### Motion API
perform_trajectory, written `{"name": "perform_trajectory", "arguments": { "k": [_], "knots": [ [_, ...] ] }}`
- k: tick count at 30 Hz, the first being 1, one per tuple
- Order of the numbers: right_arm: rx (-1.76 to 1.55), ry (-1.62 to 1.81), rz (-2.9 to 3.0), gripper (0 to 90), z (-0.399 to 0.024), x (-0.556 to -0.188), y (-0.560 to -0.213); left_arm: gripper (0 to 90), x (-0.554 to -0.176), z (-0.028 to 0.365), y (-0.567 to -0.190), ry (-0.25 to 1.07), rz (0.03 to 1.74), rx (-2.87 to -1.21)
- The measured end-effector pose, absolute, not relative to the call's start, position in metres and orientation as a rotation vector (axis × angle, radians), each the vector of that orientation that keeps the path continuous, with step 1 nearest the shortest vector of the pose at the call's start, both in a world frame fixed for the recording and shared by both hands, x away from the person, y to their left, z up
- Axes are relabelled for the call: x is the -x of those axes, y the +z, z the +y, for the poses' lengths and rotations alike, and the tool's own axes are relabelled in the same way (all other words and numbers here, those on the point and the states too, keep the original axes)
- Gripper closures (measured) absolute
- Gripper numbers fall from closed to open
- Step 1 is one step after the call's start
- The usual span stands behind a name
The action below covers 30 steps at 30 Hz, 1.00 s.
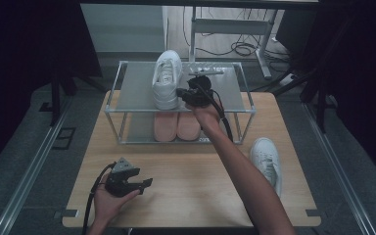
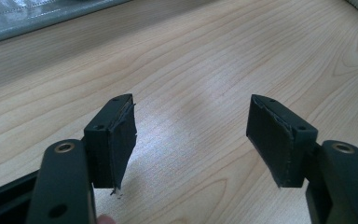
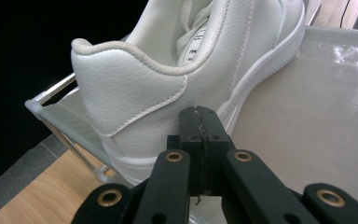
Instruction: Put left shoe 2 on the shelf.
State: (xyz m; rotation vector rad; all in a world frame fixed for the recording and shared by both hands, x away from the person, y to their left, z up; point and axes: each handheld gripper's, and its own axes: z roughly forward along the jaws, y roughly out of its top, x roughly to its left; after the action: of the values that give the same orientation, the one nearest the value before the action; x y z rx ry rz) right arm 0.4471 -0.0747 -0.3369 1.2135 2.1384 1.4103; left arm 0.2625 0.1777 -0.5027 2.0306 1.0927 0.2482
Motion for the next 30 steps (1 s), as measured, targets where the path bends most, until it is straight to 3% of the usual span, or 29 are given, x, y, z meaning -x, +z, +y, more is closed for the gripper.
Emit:
{"name": "perform_trajectory", "arguments": {
  "k": [11, 30],
  "knots": [
    [-1.211, 1.402, 2.147, 90.0, -0.072, -0.446, -0.339, 33.3, -0.263, 0.175, -0.503, 0.246, 1.083, -2.038],
    [-1.109, 1.364, 2.148, 88.5, -0.116, -0.413, -0.335, 33.3, -0.262, 0.176, -0.503, 0.243, 1.088, -2.034]
  ]
}}
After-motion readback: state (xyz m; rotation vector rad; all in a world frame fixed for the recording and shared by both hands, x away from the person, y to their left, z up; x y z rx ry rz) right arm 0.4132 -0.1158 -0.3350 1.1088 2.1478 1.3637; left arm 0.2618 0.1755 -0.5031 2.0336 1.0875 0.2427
